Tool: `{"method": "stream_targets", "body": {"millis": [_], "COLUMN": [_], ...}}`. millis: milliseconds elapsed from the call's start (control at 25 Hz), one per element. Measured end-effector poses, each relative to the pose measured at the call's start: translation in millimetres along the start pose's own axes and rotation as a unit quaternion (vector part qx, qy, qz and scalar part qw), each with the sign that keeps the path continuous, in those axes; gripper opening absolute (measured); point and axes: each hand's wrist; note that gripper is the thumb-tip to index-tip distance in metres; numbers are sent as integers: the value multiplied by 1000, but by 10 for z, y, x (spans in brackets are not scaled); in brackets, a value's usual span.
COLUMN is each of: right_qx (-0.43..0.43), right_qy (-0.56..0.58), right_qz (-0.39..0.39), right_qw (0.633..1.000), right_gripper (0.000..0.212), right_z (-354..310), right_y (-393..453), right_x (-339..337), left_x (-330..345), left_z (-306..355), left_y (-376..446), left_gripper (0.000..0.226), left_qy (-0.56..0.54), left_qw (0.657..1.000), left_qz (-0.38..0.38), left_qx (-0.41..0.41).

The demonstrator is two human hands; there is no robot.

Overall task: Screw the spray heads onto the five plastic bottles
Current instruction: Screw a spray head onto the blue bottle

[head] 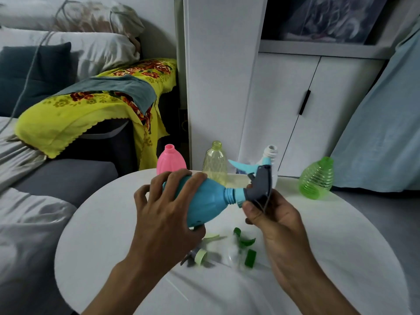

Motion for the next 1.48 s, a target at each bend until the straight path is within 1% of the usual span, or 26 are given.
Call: {"method": "stream_targets", "body": {"millis": [80, 160, 240, 280, 320, 400, 480, 520, 560, 640, 680, 720, 760, 800, 840, 920, 960, 1000, 1080, 1160, 1200, 1280, 1320, 1360, 1400, 1480], "right_qx": [-1, -3, -21, -31, -44, -95, -159, -196, -247, -367, -403, -416, -415, -401, -371, -281, -245, -231, -249, -274, -291, -336, -346, -343, -330, -280], "right_qy": [11, 38, 44, 23, -27, -180, -302, -361, -437, -580, -611, -622, -620, -607, -583, -510, -476, -452, -435, -454, -483, -553, -571, -572, -561, -519], "right_qz": [17, 45, 47, 35, 25, 33, 50, 56, 70, 118, 129, 126, 103, 65, 20, -55, -74, -81, -83, -86, -89, -93, -96, -98, -98, -91], "right_qw": [1000, 998, 998, 999, 998, 979, 939, 910, 862, 718, 669, 652, 658, 683, 723, 811, 842, 858, 861, 844, 821, 757, 738, 739, 753, 802], "right_gripper": [38, 56, 68, 70, 68, 58, 48, 41, 35, 35, 36, 37, 37, 37, 36, 35, 34, 33, 30, 27, 26, 26, 26, 26, 27, 31], "right_z": [48, 69, 58, 47, 29, 20, 0, -18, -33, -68, -88, -105, -113, -102, -76, -12, 16, 29, 21, -29, -52, -72, -74, -78, -84, -93], "right_y": [-4, -9, 2, 5, 3, 11, 22, 31, 39, 70, 88, 99, 102, 95, 74, 32, 10, -1, -4, 0, 4, 11, 15, 13, 2, -31], "right_x": [28, 39, 3, -22, -42, -102, -171, -207, -247, -319, -336, -343, -336, -324, -307, -277, -258, -244, -239, -243, -248, -254, -258, -256, -249, -239], "left_x": [-2, -11, -19, -23, -31, -56, -82, -90, -95, -93, -94, -96, -98, -102, -107, -123, -134, -143, -157, -171, -180, -191, -192, -193, -193, -183], "left_z": [2, 10, 25, 27, 26, 15, -11, -32, -56, -99, -115, -124, -125, -118, -106, -81, -72, -67, -64, -75, -80, -83, -82, -81, -77, -61], "left_y": [2, -12, -29, -35, -45, -58, -62, -64, -72, -89, -95, -99, -98, -97, -94, -90, -89, -86, -85, -89, -93, -100, -99, -100, -99, -103], "left_gripper": [95, 92, 90, 89, 89, 88, 88, 89, 89, 91, 91, 92, 91, 91, 90, 87, 86, 85, 86, 87, 88, 89, 89, 89, 88, 87], "left_qy": [-8, -13, -16, -21, -27, -41, -48, -48, -45, -36, -34, -34, -34, -36, -37, -40, -44, -52, -79, -105, -110, -105, -104, -103, -103, -90], "left_qw": [1000, 1000, 1000, 999, 999, 999, 999, 999, 999, 998, 998, 998, 998, 998, 998, 997, 996, 995, 992, 988, 986, 984, 983, 984, 985, 989], "left_qz": [2, 0, -5, -7, -9, -10, -13, -16, -22, -33, -36, -38, -39, -39, -41, -49, -57, -65, -83, -101, -111, -129, -132, -130, -123, -102], "left_qx": [1, 9, 21, 23, 23, 17, 10, 10, 13, 29, 36, 40, 42, 43, 43, 49, 52, 54, 52, 49, 51, 65, 70, 71, 69, 66]}}
Point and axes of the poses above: each hand's wrist, its own y-axis towards the middle knuckle, its own x-axis out of the palm, z = x × y, and after that the axes turned 15 degrees about x, right-handed
